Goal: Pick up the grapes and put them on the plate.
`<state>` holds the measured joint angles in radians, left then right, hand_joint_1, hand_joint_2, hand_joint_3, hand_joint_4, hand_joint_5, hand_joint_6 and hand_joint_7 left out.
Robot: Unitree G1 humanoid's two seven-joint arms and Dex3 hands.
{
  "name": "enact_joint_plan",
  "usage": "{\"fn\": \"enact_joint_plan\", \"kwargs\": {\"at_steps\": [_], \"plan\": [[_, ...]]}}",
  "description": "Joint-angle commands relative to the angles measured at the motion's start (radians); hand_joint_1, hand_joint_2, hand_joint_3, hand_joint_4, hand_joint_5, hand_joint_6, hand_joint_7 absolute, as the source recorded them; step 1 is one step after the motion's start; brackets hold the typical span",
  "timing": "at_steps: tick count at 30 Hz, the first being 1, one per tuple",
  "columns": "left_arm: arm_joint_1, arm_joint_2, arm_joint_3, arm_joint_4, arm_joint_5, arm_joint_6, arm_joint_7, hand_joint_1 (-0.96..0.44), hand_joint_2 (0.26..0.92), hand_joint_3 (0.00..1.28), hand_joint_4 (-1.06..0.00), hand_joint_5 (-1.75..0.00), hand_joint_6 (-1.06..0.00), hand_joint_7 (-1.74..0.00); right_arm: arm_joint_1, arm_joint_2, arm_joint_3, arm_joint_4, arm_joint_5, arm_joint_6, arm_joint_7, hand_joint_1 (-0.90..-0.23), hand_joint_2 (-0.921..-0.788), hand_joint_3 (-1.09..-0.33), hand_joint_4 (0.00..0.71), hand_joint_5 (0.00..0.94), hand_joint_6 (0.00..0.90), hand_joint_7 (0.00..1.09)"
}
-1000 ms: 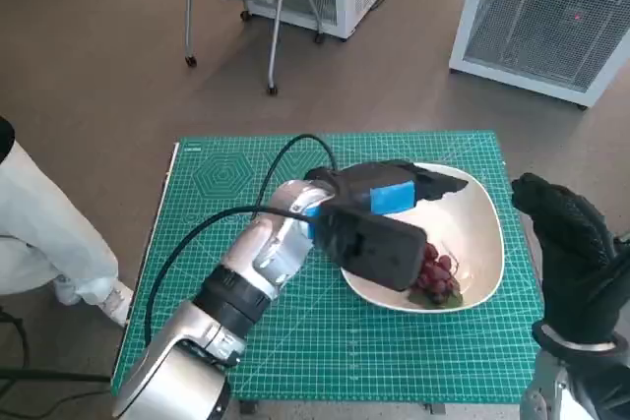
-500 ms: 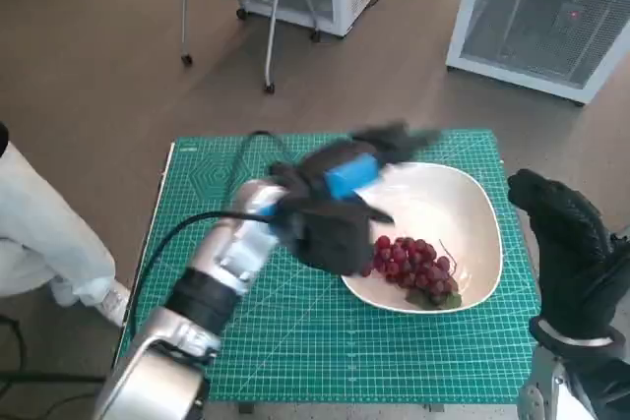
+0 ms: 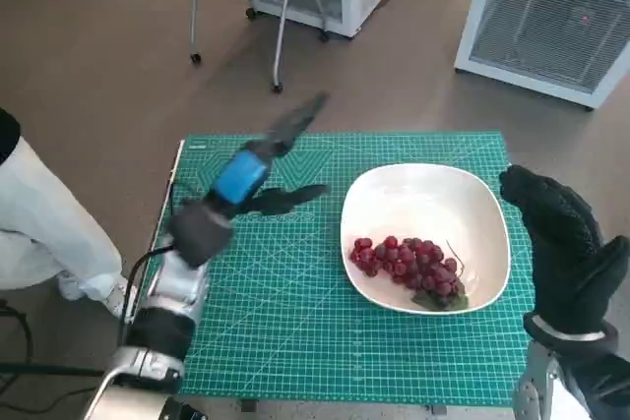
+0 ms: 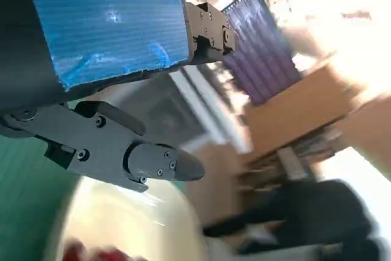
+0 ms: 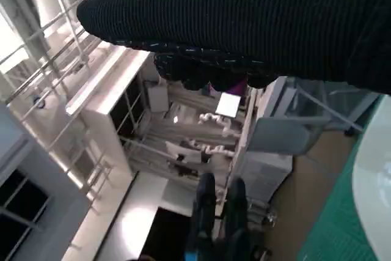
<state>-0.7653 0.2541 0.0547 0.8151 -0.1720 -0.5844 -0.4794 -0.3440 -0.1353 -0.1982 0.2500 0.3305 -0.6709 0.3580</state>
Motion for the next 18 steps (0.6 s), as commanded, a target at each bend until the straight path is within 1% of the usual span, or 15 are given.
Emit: {"fn": "enact_joint_plan", "kwargs": {"at_steps": [1, 9, 18], "plan": [[0.082, -0.021, 0.067, -0.085, -0.117, 0.037, -0.059, -0.47, 0.921, 0.3, -0.14, 0.0, -0.14, 0.0, 0.006, 0.008, 0.01, 0.019, -0.003, 0.023, 0.002, -0.501, -0.921, -0.561, 0.462, 0.003, 0.184, 0.58], [0.197, -0.028, 0.112, -0.228, -0.164, 0.08, -0.047, -0.51, 0.921, 0.36, -0.13, 0.0, -0.13, 0.0, 0.0, 0.011, 0.02, 0.017, -0.013, 0.029, -0.003, -0.501, -0.921, -0.556, 0.461, 0.002, 0.186, 0.58], [0.287, -0.061, 0.119, -0.338, -0.187, 0.114, -0.041, -0.52, 0.921, 0.39, -0.15, -0.01, -0.14, -0.01, -0.005, 0.008, 0.022, 0.019, -0.013, 0.032, 0.0, -0.504, -0.921, -0.557, 0.461, 0.002, 0.183, 0.58]]}}
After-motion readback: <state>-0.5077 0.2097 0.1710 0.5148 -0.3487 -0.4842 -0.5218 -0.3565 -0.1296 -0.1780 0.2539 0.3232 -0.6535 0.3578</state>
